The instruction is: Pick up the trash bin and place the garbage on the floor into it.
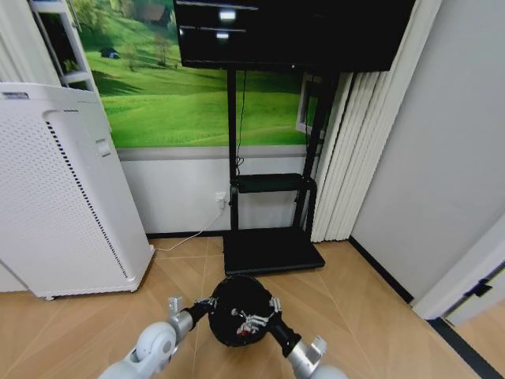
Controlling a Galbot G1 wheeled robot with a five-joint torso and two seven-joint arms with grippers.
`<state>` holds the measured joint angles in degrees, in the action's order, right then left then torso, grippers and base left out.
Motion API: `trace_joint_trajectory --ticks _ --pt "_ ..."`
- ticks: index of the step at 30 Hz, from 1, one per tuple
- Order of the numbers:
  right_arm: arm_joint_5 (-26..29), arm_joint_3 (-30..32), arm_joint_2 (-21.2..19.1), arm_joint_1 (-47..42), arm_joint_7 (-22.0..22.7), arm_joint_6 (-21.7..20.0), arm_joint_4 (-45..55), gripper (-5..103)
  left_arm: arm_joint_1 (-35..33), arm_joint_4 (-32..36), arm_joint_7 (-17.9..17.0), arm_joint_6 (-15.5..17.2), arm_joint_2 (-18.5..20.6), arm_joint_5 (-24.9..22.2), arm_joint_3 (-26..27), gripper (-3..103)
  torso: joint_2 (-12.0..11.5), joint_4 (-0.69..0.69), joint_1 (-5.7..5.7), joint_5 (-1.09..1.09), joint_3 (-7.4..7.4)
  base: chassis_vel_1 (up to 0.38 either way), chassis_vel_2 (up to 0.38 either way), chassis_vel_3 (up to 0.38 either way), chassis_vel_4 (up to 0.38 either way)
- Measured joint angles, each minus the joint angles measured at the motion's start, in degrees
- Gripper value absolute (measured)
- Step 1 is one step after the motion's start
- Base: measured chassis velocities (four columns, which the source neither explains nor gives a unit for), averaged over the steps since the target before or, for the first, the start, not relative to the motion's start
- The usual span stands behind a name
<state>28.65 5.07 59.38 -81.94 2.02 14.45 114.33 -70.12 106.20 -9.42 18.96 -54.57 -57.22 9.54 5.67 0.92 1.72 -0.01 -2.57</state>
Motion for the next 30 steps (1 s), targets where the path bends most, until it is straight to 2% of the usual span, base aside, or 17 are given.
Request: trace_joint_trajectory --ticks 2,3,5,7,8,10,11,13,16,18,19,22,23,24,26,28,30 --pt "-0.2 2.45 2.28 -0.64 4.79 -1.25 -0.14 100 -1.85 1.52 -3.96 -1.01 -1.67 -2.81 4.37 4 0.0 0.0 0.0 0.0 0.0 0.0 0.0 0.0 0.0" --pt "-0.2 2.45 2.28 -0.64 4.79 -1.25 -0.14 100 -1.85 1.52 -3.96 -1.01 -1.67 -2.81 4.37 4 0.0 0.0 0.0 0.0 0.0 0.0 0.0 0.0 0.0" --pt "-0.61 4.85 5.38 -1.59 7.23 -2.13 -0.77 100 -3.41 2.41 -8.07 -1.66 -3.1 -5.01 8.9 4 0.0 0.02 0.0 0.0 0.01 0.0 0.0 0.0 0.0" --pt "-4.27 9.18 9.8 -2.7 14.37 -5.86 -2.18 100 -7.85 4.78 -12.51 -1.87 -4.42 -8.57 16.66 4 0.0 0.02 0.0 -0.01 0.01 0.0 0.0 0.0 0.0" --pt "-4.27 9.18 9.8 -2.7 14.37 -5.86 -2.18 100 -7.85 4.78 -12.51 -1.87 -4.42 -8.57 16.66 4 0.0 0.02 0.0 -0.01 0.01 0.0 0.0 0.0 0.0" --pt "-5.87 12.7 11.31 -3.14 20.38 -9.5 -4.19 100 -13.2 8.41 -15.79 -1.62 -4.82 -14.17 24.13 4 0.0 0.01 0.0 0.01 0.01 0.0 0.0 0.0 0.0" --pt "-5.87 12.7 11.31 -3.14 20.38 -9.5 -4.19 100 -13.2 8.41 -15.79 -1.62 -4.82 -14.17 24.13 4 0.0 0.01 0.0 0.01 0.01 0.0 0.0 0.0 0.0" --pt "-6.33 16.6 12.22 -2.94 23.07 -10.9 -6.33 100 -19.96 12.28 -17.94 -1.05 -5.28 -16.04 31.72 4 0.0 -0.01 0.0 -0.01 0.01 0.0 0.0 0.0 0.0" --pt "-6.57 18.4 12.81 -2.75 23.42 -11.21 -6.94 100 -23.56 14.44 -18.13 -0.26 -6.06 -15.24 35.0 4 0.0 0.0 -0.01 0.02 0.01 0.0 0.0 0.0 0.0" --pt "-7.31 21.72 14.49 -2.43 23.64 -11.41 -7.82 100 -32.22 19.08 -17.14 1.31 -8.81 -10.89 40.29 4 0.0 0.01 -0.01 -0.02 0.01 0.0 0.0 0.0 0.0" --pt "-7.31 21.72 14.49 -2.43 23.64 -11.41 -7.82 100 -32.22 19.08 -17.14 1.31 -8.81 -10.89 40.29 4 0.0 0.01 -0.01 -0.02 0.01 0.0 0.0 0.0 0.0" --pt "-7.69 22.81 15.21 -1.91 23.53 -11.51 -8.08 100 -40.76 24.22 -15.49 2.72 -13.3 -7.47 45.84 4 0.0 -0.01 -0.01 0.04 0.02 0.0 0.0 0.0 0.0" --pt "-7.97 23.71 15.55 -2.32 22.99 -11.82 -7.79 100 -43.49 26.41 -15.52 2.89 -14.98 -7.44 47.94 4 0.0 -0.04 -0.01 0.02 0.01 0.0 0.0 0.0 0.0" --pt "-7.97 23.71 15.55 -2.32 22.99 -11.82 -7.79 100 -43.49 26.41 -15.52 2.89 -14.98 -7.44 47.94 4 0.0 -0.04 -0.01 0.02 0.01 0.0 0.0 0.0 0.0" --pt "-8.37 24.88 16.1 -3.08 22.39 -11.85 -7.13 100 -46.35 28.8 -15.29 2.78 -17.21 -7.72 50.85 4 0.01 0.03 -0.01 0.01 0.02 0.0 0.0 0.0 0.0" --pt "-8.46 25.08 16.34 -3.28 22.12 -11.76 -6.68 100 -49.37 30.45 -13.78 2.33 -19.93 -7.4 54.73 4 0.01 0.01 -0.01 0.02 0.02 0.0 0.0 0.0 0.0" --pt "-8.5 24.9 16.4 -3.34 22.12 -11.52 -6.54 100 -50.71 30.98 -13.05 1.92 -20.99 -7.25 56.55 4 0.01 0.0 -0.01 0.03 0.01 0.0 0.0 0.0 0.0"
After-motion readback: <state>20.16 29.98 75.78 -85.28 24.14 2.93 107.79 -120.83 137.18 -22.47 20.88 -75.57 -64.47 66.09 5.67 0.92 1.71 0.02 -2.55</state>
